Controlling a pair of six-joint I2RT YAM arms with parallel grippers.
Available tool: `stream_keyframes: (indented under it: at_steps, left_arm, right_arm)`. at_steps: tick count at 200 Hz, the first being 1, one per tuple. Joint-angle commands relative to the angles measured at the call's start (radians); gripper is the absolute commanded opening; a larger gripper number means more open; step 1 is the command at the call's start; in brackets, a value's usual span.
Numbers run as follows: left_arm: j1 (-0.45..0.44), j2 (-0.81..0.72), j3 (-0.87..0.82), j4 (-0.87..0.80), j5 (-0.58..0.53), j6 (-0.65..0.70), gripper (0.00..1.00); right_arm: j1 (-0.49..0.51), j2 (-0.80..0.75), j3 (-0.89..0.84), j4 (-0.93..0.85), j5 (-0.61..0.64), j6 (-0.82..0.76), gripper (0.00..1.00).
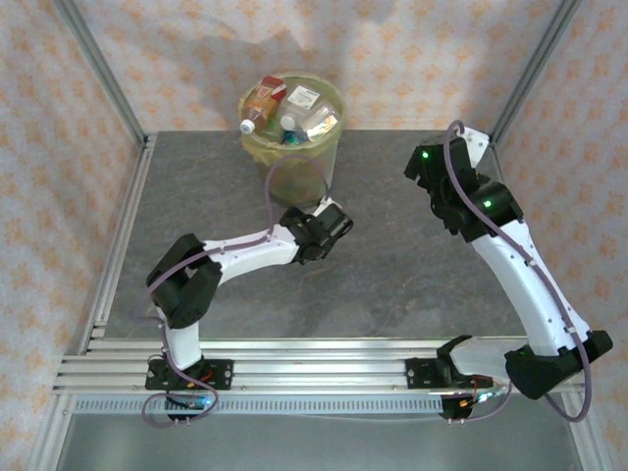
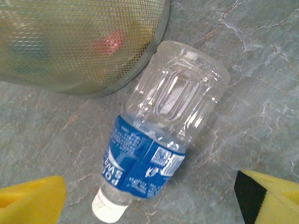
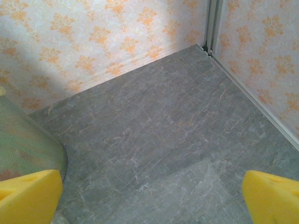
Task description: Put the plastic bottles in the bin
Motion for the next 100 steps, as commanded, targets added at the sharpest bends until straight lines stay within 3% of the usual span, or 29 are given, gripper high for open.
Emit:
stream_keyframes:
  at_steps: [1,100]
  left_arm:
    - [0.024,0.041,0.06,-0.065,-0.065,-0.008,0.94]
    - [0.104,0.166,0.128,-0.069,-0.007,0.009,0.92]
  right_arm:
    - [-0.002,-0.019,-0.017,0.011,0.035,0.016,0.99]
    - [-0.002,-0.01,-0.048,0.036,0.0,0.019,0.99]
